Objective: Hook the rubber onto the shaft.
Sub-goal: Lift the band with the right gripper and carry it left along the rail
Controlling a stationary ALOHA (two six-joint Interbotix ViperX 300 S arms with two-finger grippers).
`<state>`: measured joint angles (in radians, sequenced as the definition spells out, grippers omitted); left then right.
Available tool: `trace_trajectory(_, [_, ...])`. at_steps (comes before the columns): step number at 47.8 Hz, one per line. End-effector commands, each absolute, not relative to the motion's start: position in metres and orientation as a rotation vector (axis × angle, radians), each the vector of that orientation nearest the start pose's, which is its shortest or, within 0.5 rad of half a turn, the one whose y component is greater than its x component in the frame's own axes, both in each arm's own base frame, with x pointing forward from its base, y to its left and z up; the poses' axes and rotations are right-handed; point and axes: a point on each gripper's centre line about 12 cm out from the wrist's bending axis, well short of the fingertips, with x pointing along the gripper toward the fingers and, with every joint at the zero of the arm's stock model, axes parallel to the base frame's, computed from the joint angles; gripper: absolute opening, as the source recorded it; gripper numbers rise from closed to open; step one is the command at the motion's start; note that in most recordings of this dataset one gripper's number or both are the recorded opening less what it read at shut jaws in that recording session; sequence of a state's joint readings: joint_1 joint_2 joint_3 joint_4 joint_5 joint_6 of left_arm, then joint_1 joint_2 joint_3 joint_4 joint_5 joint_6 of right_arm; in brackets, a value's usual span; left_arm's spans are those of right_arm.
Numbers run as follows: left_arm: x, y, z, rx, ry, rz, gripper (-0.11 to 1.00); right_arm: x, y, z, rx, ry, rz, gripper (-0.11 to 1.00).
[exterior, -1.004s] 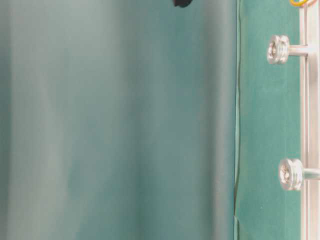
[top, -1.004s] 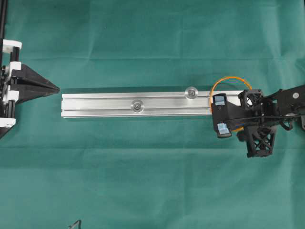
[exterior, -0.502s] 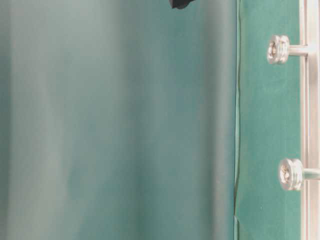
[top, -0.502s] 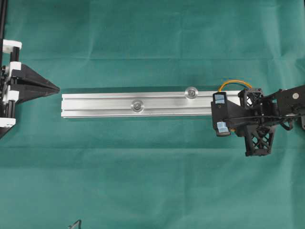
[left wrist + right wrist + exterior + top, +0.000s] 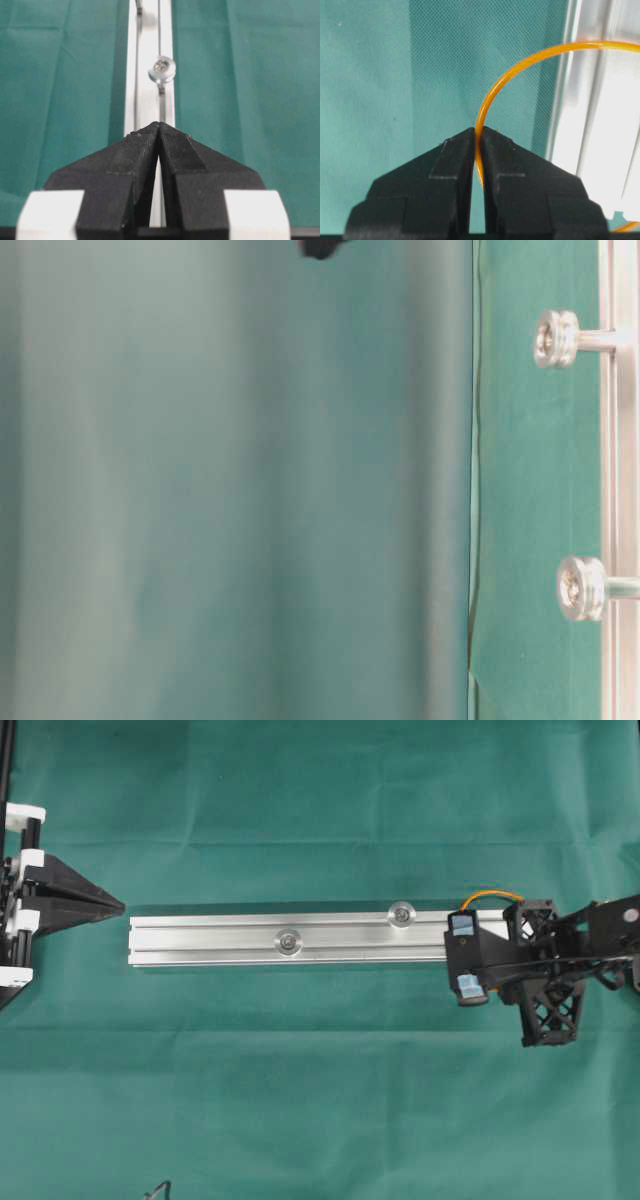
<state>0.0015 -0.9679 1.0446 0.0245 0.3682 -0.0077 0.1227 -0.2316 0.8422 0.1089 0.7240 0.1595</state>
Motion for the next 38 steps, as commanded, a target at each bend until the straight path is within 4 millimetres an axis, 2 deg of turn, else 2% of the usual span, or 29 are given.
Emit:
trace_trajectory(1, [0.196, 0.002, 0.282, 0.019, 0.422, 0.009, 0.0, 0.262, 0.04, 0.167, 0.148, 1.312, 0.011, 0.07])
trace_trajectory(23, [0.196, 0.002, 0.282, 0.019, 0.422, 0.009, 0.0, 0.259, 0.027, 0.228, 0.041, 1.328, -0.022, 0.07])
trace_trajectory(38, [0.196, 0.002, 0.283, 0.019, 0.42, 0.009, 0.0, 0.264, 0.026, 0.256, 0.031, 1.332, -0.03, 0.07])
